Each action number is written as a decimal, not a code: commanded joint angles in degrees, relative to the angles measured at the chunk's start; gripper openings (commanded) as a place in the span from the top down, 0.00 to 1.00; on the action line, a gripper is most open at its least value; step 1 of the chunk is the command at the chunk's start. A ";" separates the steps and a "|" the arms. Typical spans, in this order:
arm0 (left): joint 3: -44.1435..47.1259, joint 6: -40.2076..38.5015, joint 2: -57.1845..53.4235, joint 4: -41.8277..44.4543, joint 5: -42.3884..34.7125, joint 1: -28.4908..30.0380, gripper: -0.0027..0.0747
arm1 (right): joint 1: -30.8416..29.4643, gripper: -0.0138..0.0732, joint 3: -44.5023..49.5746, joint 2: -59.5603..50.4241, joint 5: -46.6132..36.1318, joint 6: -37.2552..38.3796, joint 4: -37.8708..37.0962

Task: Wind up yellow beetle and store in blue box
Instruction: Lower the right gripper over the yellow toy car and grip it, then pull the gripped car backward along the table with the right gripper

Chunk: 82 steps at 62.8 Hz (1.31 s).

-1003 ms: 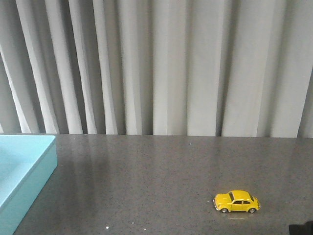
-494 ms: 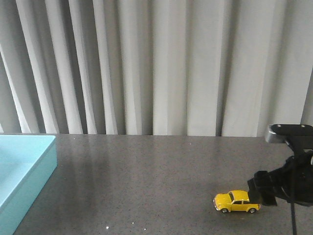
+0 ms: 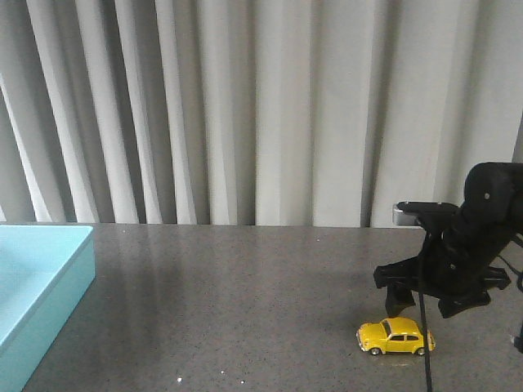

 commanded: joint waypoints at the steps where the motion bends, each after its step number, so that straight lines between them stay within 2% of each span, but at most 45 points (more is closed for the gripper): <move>1: -1.87 -0.21 -0.05 -0.39 -3.63 -0.25 0.20 | -0.29 0.21 -5.77 0.48 1.70 -0.79 -0.02; 16: -1.87 -0.21 -0.05 -0.39 -3.63 -0.25 0.20 | -2.00 0.19 -10.14 6.02 5.45 -0.74 3.64; 54: -1.87 -0.21 -0.05 -0.40 -3.52 -0.25 0.20 | -3.25 0.19 -10.03 10.11 0.11 -3.67 5.91; 82: -1.87 -0.21 -0.05 -0.41 -3.52 -0.25 0.20 | -3.25 0.19 -10.03 11.46 -0.02 -3.93 5.81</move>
